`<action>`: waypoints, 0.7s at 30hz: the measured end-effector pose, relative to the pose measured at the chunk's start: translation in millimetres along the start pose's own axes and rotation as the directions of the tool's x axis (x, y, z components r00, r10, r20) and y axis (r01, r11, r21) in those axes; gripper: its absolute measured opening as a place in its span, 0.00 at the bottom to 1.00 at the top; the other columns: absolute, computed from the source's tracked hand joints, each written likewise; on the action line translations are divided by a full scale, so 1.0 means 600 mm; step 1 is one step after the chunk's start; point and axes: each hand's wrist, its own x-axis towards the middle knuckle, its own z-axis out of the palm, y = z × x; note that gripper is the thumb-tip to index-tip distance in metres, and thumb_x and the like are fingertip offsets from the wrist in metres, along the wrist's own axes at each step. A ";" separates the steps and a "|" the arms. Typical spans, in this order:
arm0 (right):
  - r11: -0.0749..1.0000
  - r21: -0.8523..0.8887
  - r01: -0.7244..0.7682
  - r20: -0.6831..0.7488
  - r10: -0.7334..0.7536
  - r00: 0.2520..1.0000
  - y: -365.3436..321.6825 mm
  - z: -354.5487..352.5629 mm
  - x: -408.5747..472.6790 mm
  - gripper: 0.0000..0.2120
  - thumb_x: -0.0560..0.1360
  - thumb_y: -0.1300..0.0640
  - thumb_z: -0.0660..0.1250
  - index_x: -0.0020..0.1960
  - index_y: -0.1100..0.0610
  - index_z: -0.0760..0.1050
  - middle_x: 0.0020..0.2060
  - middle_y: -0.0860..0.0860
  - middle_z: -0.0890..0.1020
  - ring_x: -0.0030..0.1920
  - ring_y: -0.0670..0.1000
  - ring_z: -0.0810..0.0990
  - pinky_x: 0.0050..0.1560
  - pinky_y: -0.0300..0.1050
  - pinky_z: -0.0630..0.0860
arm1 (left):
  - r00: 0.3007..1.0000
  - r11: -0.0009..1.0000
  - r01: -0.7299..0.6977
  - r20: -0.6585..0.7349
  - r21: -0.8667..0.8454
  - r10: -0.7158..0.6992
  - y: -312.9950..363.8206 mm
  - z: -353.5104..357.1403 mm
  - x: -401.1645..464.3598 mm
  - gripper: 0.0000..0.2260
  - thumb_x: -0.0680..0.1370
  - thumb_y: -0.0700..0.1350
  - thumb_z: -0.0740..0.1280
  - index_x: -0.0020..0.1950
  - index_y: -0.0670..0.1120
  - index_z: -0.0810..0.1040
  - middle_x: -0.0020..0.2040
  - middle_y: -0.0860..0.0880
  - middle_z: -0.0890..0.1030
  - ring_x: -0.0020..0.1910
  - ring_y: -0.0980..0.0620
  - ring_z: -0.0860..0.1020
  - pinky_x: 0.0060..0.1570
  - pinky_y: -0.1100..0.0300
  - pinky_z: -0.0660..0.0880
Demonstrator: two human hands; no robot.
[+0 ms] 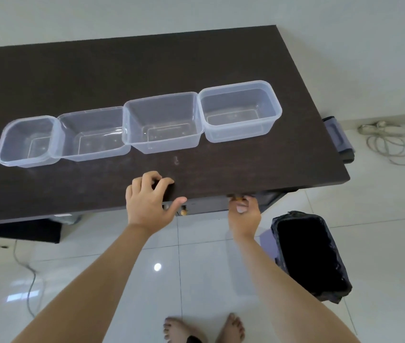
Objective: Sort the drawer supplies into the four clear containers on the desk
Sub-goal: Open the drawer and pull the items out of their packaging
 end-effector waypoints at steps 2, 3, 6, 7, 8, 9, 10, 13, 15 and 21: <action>0.999 0.032 -0.024 -0.044 0.026 0.999 0.002 0.010 0.005 0.13 0.73 0.64 0.67 0.56 0.67 0.73 0.41 0.54 0.77 0.41 0.50 0.75 0.34 0.21 0.68 | 1.000 1.000 0.000 -0.011 0.002 0.000 0.001 0.001 -0.001 0.24 0.70 0.68 0.62 0.52 0.51 0.78 0.52 0.48 0.76 0.48 0.46 0.73 0.46 0.53 0.68; 0.999 0.044 -0.029 -0.064 0.032 0.997 0.003 0.013 0.006 0.12 0.73 0.65 0.67 0.56 0.68 0.74 0.40 0.55 0.77 0.40 0.50 0.74 0.35 0.22 0.68 | 1.000 1.000 -0.003 -0.016 0.004 0.003 0.000 0.001 -0.001 0.24 0.70 0.68 0.61 0.52 0.51 0.79 0.52 0.48 0.76 0.48 0.46 0.73 0.46 0.53 0.68; 0.996 0.079 -0.038 -0.093 0.045 0.995 0.004 0.018 0.008 0.11 0.74 0.67 0.65 0.54 0.70 0.74 0.39 0.54 0.75 0.38 0.49 0.72 0.36 0.23 0.69 | 1.000 1.000 -0.020 -0.023 0.013 0.021 -0.001 0.004 -0.001 0.23 0.72 0.67 0.60 0.53 0.51 0.78 0.57 0.48 0.77 0.52 0.45 0.74 0.48 0.53 0.69; 0.995 0.093 -0.037 -0.091 0.046 0.995 0.005 0.018 0.009 0.10 0.74 0.67 0.65 0.54 0.70 0.74 0.38 0.53 0.75 0.37 0.47 0.72 0.36 0.23 0.69 | 1.000 0.999 -0.029 -0.010 0.015 0.030 -0.002 0.005 -0.001 0.24 0.72 0.67 0.60 0.55 0.51 0.78 0.60 0.49 0.77 0.54 0.45 0.75 0.50 0.52 0.70; 0.994 0.100 -0.036 -0.086 0.044 0.995 0.005 0.018 0.010 0.10 0.74 0.68 0.65 0.54 0.69 0.74 0.37 0.52 0.75 0.36 0.46 0.72 0.36 0.22 0.70 | 0.999 0.999 -0.037 0.010 0.013 0.037 -0.002 0.006 -0.001 0.24 0.73 0.67 0.59 0.57 0.51 0.78 0.63 0.49 0.77 0.57 0.45 0.75 0.53 0.51 0.71; 0.994 0.099 -0.034 -0.079 0.042 0.996 0.005 0.017 0.010 0.10 0.73 0.69 0.64 0.54 0.69 0.73 0.36 0.50 0.74 0.36 0.44 0.72 0.36 0.22 0.70 | 0.999 0.999 -0.040 0.030 0.007 0.040 -0.003 0.006 -0.001 0.25 0.73 0.67 0.58 0.60 0.52 0.77 0.65 0.50 0.75 0.60 0.45 0.75 0.56 0.51 0.71; 0.995 0.096 -0.031 -0.070 0.038 0.997 0.005 0.016 0.011 0.10 0.73 0.70 0.64 0.54 0.69 0.73 0.35 0.49 0.74 0.35 0.43 0.72 0.36 0.22 0.70 | 0.998 0.999 -0.039 0.045 0.001 0.039 -0.003 0.006 -0.001 0.26 0.74 0.67 0.57 0.62 0.52 0.76 0.67 0.50 0.75 0.62 0.46 0.74 0.59 0.49 0.71; 0.996 0.089 0.005 -0.051 0.000 0.999 0.002 0.012 0.010 0.08 0.73 0.70 0.63 0.51 0.67 0.73 0.35 0.50 0.74 0.35 0.43 0.73 0.36 0.23 0.70 | 0.997 0.999 -0.028 0.065 -0.016 0.029 -0.002 0.004 -0.001 0.27 0.74 0.67 0.56 0.65 0.53 0.75 0.69 0.51 0.73 0.66 0.46 0.72 0.62 0.47 0.71; 0.995 0.089 0.037 -0.051 -0.032 0.998 0.000 0.007 0.005 0.04 0.74 0.67 0.64 0.48 0.63 0.72 0.35 0.51 0.75 0.35 0.44 0.73 0.35 0.23 0.69 | 0.997 0.999 -0.025 0.066 -0.026 0.026 -0.002 0.004 0.000 0.27 0.74 0.67 0.55 0.65 0.53 0.75 0.69 0.51 0.73 0.67 0.46 0.72 0.63 0.46 0.71; 0.995 0.075 0.066 -0.042 -0.063 0.997 0.040 -0.022 -0.032 0.06 0.74 0.61 0.68 0.47 0.59 0.71 0.32 0.46 0.72 0.32 0.41 0.72 0.36 0.27 0.70 | 0.999 0.999 -0.034 0.028 -0.037 0.035 -0.004 0.011 -0.002 0.26 0.74 0.66 0.58 0.64 0.52 0.76 0.68 0.51 0.74 0.66 0.46 0.73 0.61 0.45 0.73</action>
